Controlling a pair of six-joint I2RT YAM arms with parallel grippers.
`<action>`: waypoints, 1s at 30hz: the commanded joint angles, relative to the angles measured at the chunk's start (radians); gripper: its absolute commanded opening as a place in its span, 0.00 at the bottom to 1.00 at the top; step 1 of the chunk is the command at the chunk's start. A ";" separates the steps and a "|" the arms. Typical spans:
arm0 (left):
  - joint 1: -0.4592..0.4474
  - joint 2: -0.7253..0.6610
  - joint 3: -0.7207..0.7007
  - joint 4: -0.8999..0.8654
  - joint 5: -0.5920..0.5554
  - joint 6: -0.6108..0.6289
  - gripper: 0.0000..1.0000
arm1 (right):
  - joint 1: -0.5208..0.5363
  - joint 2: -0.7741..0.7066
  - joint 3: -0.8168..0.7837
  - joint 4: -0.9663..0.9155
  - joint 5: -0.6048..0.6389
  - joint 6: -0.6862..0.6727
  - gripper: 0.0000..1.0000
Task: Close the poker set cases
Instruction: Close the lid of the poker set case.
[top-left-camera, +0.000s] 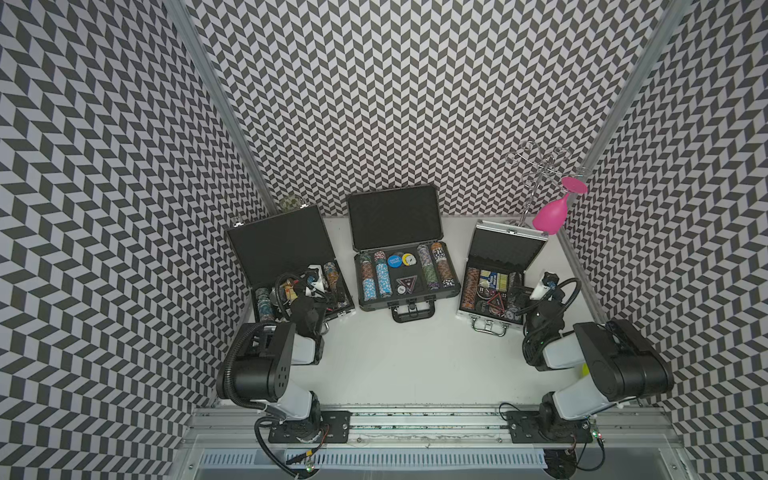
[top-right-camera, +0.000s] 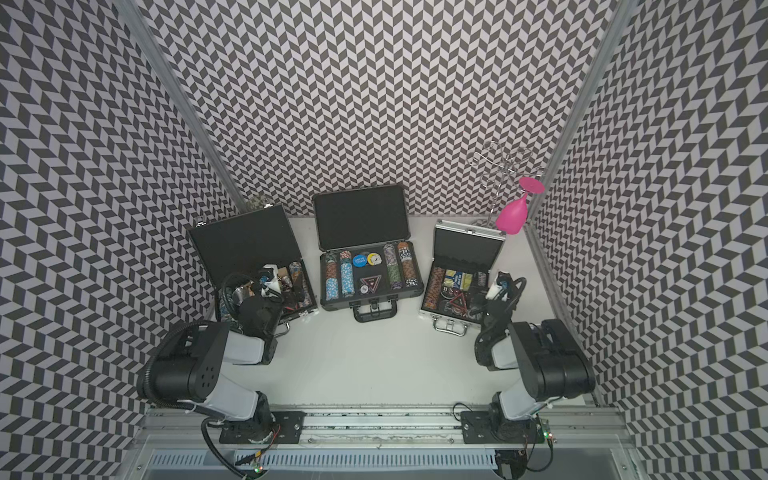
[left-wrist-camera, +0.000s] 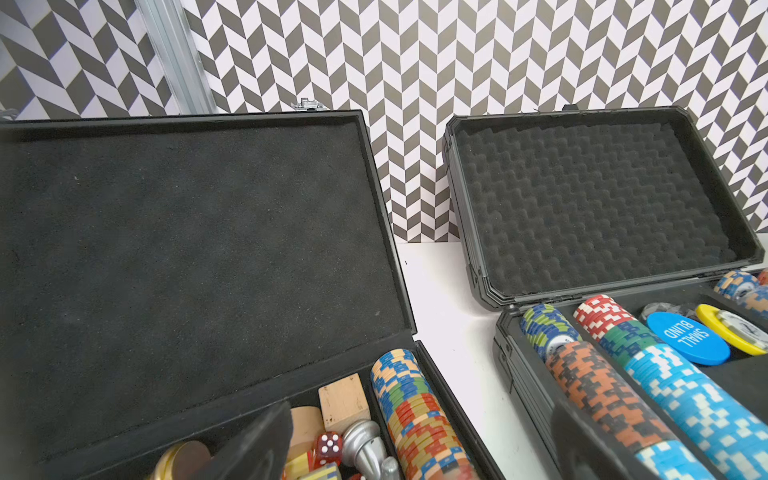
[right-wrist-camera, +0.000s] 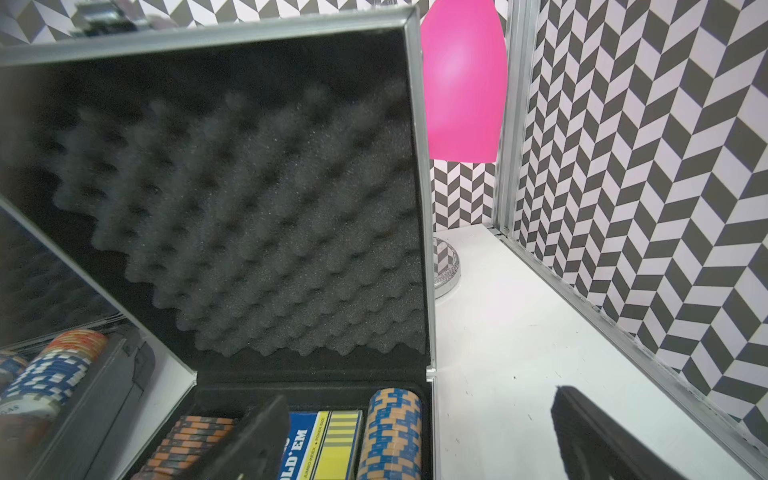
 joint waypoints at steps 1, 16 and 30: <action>0.004 0.006 0.016 0.003 0.010 -0.010 0.99 | 0.004 0.009 0.006 0.072 0.011 0.002 0.99; 0.011 0.010 0.024 -0.008 0.019 -0.017 0.99 | 0.004 0.009 0.011 0.061 0.009 0.004 0.99; -0.005 -0.161 0.223 -0.432 -0.099 -0.048 0.99 | 0.004 -0.136 0.048 -0.114 0.023 0.004 0.99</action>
